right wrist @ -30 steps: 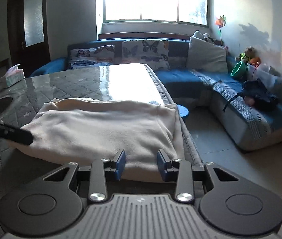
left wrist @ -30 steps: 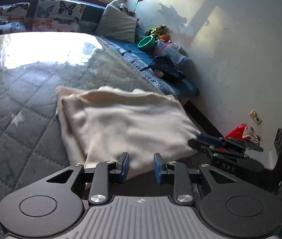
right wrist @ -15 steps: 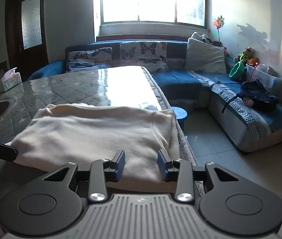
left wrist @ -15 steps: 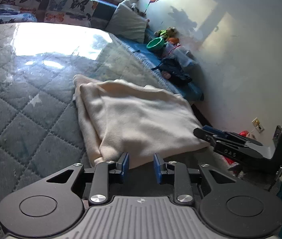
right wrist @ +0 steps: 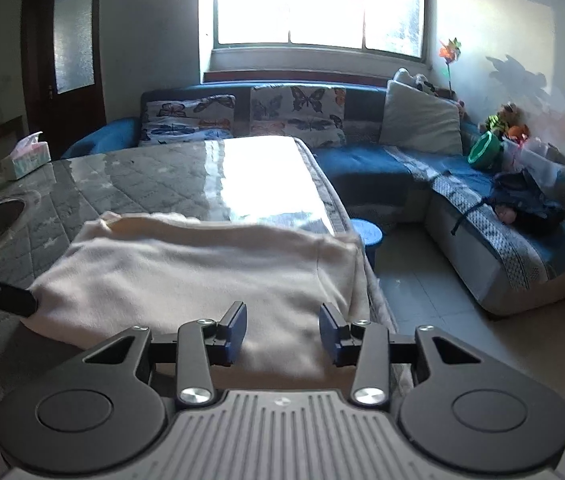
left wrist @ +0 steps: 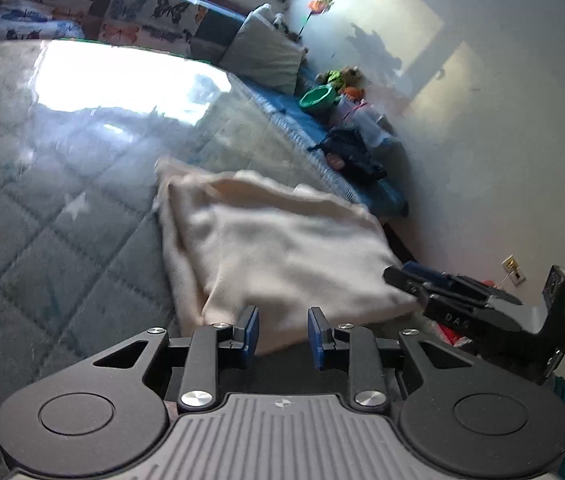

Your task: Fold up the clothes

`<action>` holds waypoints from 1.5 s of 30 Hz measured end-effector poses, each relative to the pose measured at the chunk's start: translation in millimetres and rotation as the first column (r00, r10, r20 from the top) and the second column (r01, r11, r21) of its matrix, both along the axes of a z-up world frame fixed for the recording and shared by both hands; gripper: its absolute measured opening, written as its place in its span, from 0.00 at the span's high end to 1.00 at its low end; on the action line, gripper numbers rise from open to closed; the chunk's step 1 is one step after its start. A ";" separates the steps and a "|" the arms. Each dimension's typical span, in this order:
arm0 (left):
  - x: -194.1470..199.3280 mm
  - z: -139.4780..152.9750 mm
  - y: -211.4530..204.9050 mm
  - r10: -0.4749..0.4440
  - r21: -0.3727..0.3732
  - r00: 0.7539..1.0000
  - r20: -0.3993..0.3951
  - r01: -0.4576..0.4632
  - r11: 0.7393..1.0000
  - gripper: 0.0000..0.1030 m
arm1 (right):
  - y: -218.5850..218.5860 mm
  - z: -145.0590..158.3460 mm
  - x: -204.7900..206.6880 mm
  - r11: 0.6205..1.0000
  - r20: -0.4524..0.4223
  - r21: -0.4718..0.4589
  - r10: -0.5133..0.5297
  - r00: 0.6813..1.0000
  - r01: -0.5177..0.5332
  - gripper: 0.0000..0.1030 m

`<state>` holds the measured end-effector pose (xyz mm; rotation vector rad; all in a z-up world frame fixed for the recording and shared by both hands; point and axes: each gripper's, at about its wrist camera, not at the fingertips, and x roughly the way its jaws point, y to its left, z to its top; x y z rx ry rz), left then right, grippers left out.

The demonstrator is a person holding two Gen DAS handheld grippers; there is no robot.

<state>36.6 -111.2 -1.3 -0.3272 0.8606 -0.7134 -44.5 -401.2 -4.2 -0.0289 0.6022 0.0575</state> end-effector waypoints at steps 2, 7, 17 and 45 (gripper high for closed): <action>6.1 -1.6 -1.0 0.009 0.003 1.000 -0.006 -0.009 1.000 0.72 | 0.3 3.9 6.6 1.000 0.008 -0.006 0.011 1.000 -0.011 0.61; 21.5 -5.6 -3.4 0.033 0.012 0.999 -0.021 -0.032 0.999 0.72 | -0.5 -0.9 28.7 1.000 -0.007 -0.010 0.016 1.000 -0.016 0.61; 45.3 -0.6 -6.1 0.068 0.007 0.998 -0.006 -0.068 0.998 0.73 | -6.6 -3.3 48.1 1.000 -0.033 0.007 0.017 0.999 -0.017 0.61; 88.5 -9.5 -9.9 0.143 0.037 0.990 -0.013 -0.142 0.989 0.71 | -5.8 -11.0 81.2 1.000 -0.059 0.010 -0.002 0.998 0.003 0.55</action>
